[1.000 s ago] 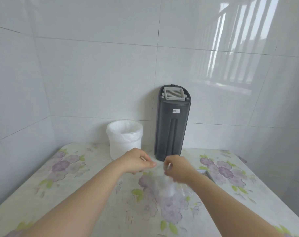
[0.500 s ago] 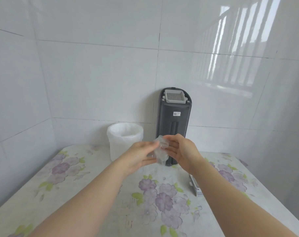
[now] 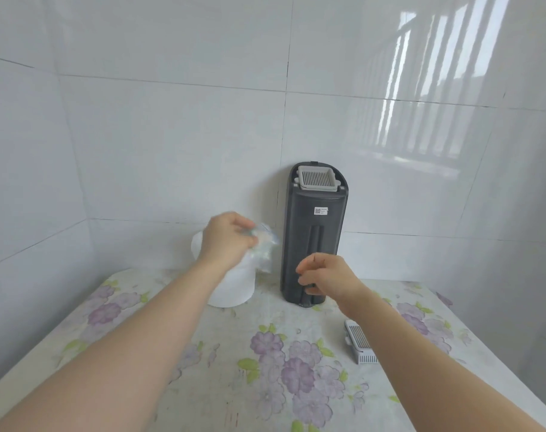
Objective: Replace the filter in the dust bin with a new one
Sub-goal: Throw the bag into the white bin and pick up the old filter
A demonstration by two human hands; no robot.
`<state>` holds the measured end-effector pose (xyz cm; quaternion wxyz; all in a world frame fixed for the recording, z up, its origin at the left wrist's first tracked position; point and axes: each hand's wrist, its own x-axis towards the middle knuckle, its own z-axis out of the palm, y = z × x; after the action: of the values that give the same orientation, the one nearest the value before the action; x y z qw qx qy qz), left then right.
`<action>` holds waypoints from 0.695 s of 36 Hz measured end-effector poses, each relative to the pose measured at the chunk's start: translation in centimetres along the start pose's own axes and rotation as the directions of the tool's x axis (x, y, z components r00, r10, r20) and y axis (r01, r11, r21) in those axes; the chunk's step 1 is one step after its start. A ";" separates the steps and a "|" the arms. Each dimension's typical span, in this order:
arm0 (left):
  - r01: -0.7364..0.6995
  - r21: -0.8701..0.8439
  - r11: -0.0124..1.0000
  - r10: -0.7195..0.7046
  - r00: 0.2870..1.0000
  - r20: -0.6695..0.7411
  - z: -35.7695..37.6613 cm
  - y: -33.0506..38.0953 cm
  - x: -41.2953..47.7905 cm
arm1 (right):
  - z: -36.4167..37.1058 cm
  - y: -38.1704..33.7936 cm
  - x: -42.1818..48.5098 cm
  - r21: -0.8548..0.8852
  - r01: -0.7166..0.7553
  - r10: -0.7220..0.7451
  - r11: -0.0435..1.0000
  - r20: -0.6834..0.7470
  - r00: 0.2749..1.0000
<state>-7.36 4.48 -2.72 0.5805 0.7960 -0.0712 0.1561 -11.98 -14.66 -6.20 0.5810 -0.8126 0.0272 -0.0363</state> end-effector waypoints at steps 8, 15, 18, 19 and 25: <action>-0.146 0.371 0.917 0.230 0.954 -0.193 -1.9 -0.6 3.9 | -1.5 2.6 -0.1 -0.703 -0.126 0.112 0.700 -0.065 0.992; -0.084 0.614 0.785 0.304 0.915 -0.264 -1.3 -2.7 4.8 | -2.2 3.9 -0.2 -0.825 -0.248 0.266 0.508 -0.124 0.956; -0.071 0.631 0.773 0.273 0.934 -0.229 -1.0 -3.8 5.3 | -2.4 3.4 -0.7 -0.865 -0.251 0.287 0.435 -0.131 0.949; -0.072 0.626 0.776 0.260 0.942 -0.213 -0.9 -4.2 5.5 | -2.6 3.4 -0.7 -0.871 -0.254 0.297 0.420 -0.132 0.946; -0.028 0.636 0.771 0.093 0.993 -0.069 -0.5 -5.8 6.1 | -3.0 4.0 -0.3 -0.871 -0.262 0.319 0.415 -0.131 0.939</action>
<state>0.01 7.21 -5.76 0.2758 0.9337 -0.0120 0.2279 -12.51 -18.81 -9.04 0.0789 -0.9772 0.1659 0.1065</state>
